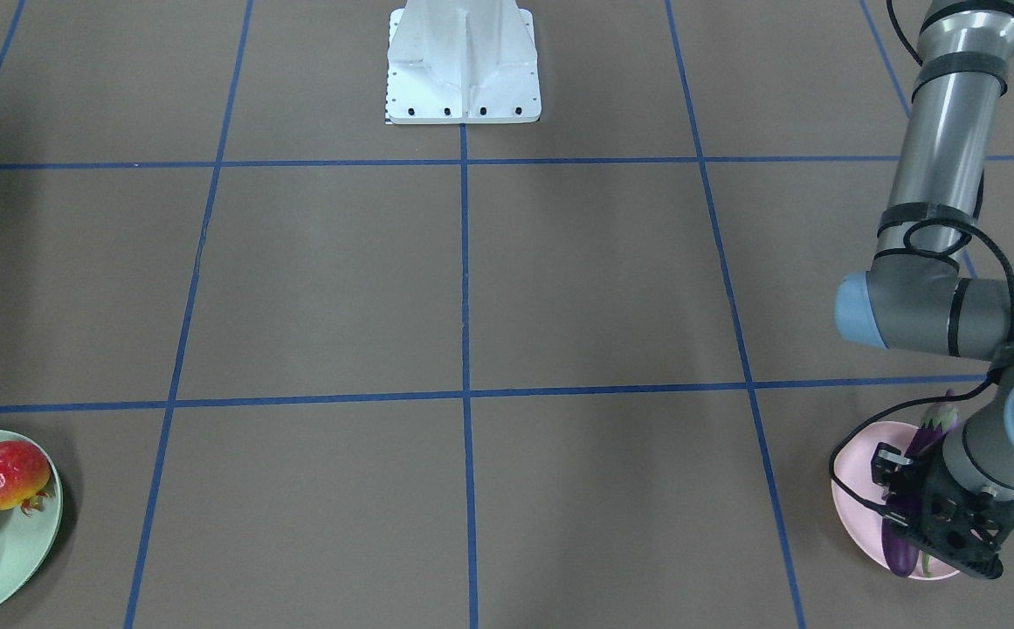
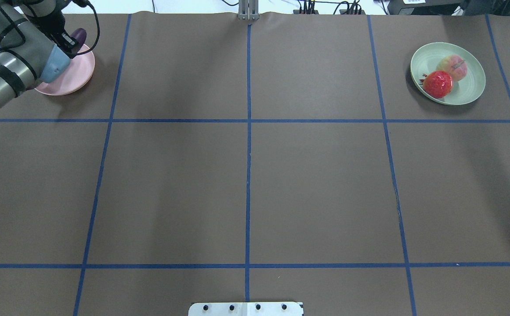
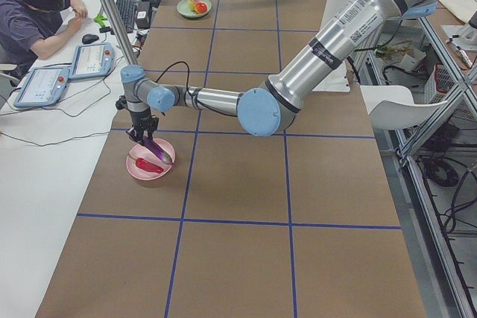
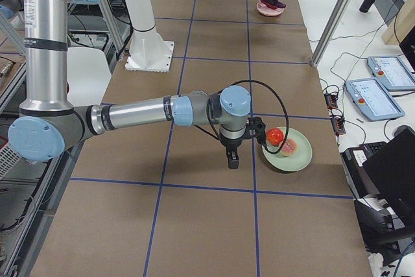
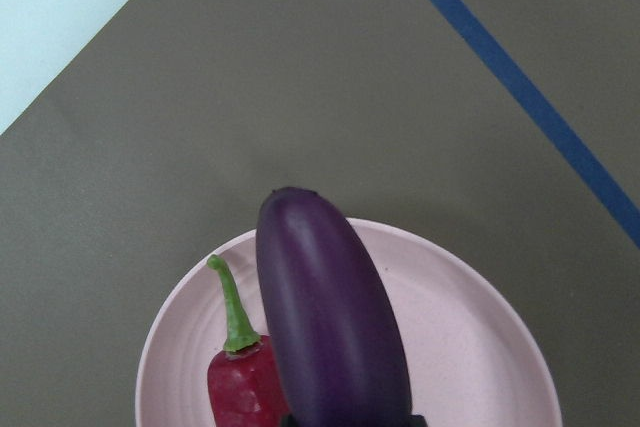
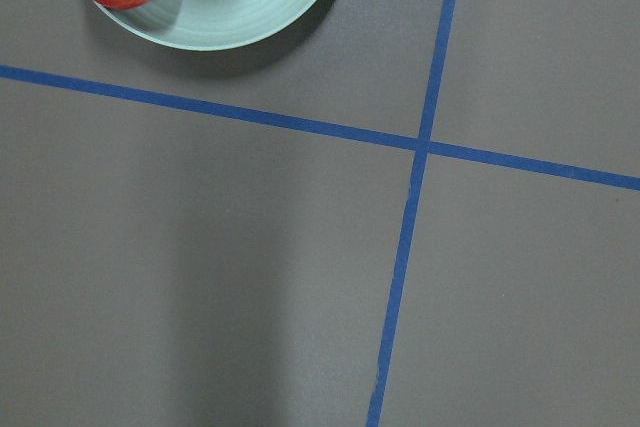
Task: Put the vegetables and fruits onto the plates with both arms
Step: 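Carry the eggplant to the pink plate and release it beside the pepper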
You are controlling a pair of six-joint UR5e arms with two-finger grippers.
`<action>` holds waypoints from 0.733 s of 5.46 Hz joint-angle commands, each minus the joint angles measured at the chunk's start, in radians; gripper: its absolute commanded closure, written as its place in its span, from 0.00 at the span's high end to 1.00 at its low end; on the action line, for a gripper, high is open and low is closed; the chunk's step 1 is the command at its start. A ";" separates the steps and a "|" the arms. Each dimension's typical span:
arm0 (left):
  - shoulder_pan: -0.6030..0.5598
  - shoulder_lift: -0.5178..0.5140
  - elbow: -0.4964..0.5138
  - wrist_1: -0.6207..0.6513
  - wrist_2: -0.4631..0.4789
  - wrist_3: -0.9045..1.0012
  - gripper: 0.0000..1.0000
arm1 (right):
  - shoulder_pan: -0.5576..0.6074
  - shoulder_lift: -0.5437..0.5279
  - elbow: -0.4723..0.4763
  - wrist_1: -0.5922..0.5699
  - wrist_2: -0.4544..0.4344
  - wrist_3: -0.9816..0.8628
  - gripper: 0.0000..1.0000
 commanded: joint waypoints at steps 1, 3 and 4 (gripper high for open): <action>0.007 0.008 -0.002 -0.018 0.001 -0.038 0.99 | 0.000 0.001 0.000 0.000 0.000 0.000 1.00; -0.018 0.013 -0.045 -0.003 -0.005 -0.041 0.99 | 0.000 0.001 0.000 0.002 0.000 -0.003 1.00; -0.038 0.095 -0.152 0.026 -0.010 -0.041 0.99 | 0.000 0.002 0.000 0.002 -0.003 -0.002 1.00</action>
